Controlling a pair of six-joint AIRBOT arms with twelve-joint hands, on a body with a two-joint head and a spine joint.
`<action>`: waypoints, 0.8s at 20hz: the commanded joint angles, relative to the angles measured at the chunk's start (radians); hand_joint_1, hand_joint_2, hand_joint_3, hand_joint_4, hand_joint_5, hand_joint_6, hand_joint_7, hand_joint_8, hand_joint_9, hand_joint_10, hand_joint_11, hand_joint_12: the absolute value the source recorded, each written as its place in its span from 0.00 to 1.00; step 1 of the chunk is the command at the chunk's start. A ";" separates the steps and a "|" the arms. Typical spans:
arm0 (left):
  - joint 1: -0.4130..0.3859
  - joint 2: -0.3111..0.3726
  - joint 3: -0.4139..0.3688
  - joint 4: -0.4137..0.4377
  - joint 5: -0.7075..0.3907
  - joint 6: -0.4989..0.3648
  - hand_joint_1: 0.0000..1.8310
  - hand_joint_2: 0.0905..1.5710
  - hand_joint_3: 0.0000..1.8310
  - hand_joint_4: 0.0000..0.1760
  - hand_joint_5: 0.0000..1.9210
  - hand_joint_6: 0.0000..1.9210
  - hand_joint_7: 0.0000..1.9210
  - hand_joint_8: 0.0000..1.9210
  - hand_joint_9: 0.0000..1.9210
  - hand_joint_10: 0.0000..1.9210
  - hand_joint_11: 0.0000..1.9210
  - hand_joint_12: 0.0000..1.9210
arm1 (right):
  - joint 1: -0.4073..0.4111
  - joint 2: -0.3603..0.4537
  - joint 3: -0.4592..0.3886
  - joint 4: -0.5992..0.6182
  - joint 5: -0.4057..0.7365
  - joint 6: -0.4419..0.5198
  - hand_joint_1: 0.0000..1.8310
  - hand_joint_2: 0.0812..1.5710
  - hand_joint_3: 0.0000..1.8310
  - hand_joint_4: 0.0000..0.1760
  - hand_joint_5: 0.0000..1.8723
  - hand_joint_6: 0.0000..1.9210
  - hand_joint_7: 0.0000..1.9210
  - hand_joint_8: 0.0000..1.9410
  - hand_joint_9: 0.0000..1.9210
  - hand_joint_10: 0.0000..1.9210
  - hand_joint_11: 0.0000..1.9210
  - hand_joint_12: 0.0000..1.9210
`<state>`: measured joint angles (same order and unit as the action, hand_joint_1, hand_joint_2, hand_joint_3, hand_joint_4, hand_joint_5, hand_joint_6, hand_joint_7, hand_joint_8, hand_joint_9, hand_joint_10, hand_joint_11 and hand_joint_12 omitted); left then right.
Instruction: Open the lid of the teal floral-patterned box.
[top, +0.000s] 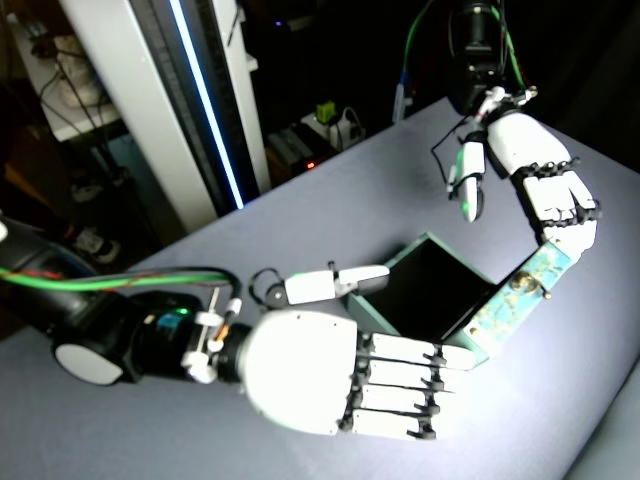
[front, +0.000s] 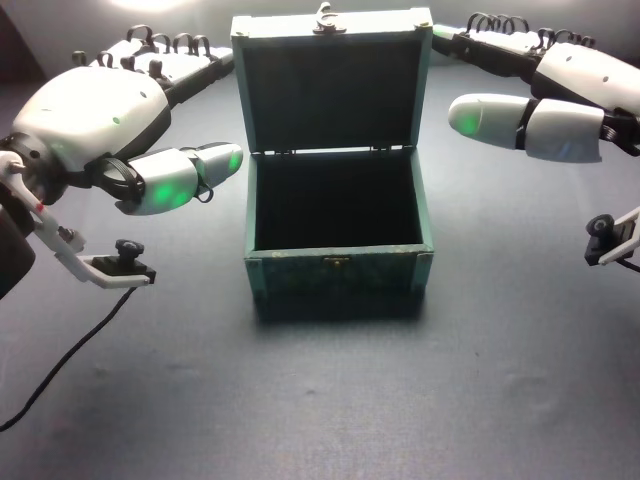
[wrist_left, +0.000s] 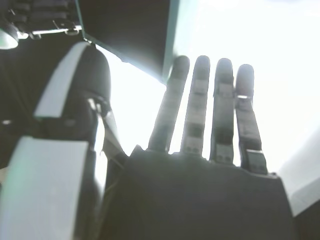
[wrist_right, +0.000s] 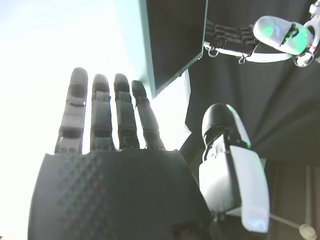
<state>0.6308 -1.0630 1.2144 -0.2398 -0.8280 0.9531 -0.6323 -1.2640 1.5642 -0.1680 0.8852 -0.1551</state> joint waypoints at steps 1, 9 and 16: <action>-0.007 0.005 -0.005 0.022 -0.145 0.001 0.11 0.85 0.00 0.00 0.08 0.00 0.11 0.00 0.11 0.00 0.00 0.28 | 0.014 -0.003 -0.005 0.003 0.133 0.008 0.00 0.74 0.00 0.00 0.08 0.00 0.09 0.00 0.09 0.01 0.00 0.30; -0.007 0.020 -0.005 0.001 -0.147 0.014 0.11 0.84 0.00 0.00 0.07 0.00 0.10 0.00 0.08 0.00 0.00 0.20 | 0.005 0.013 -0.003 0.009 0.121 0.008 0.00 0.79 0.00 0.00 0.10 0.00 0.10 0.00 0.07 0.00 0.00 0.18; 0.010 0.044 -0.012 -0.042 -0.177 0.029 0.14 0.84 0.00 0.00 0.07 0.00 0.10 0.00 0.08 0.00 0.00 0.20 | -0.009 0.031 -0.003 0.018 0.113 0.008 0.00 0.83 0.01 0.00 0.09 0.00 0.08 0.00 0.05 0.00 0.00 0.17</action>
<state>0.6437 -1.0298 1.2015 -0.2848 -0.8734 0.9810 -0.6437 -1.2392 1.5600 -0.1867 0.8833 -0.1551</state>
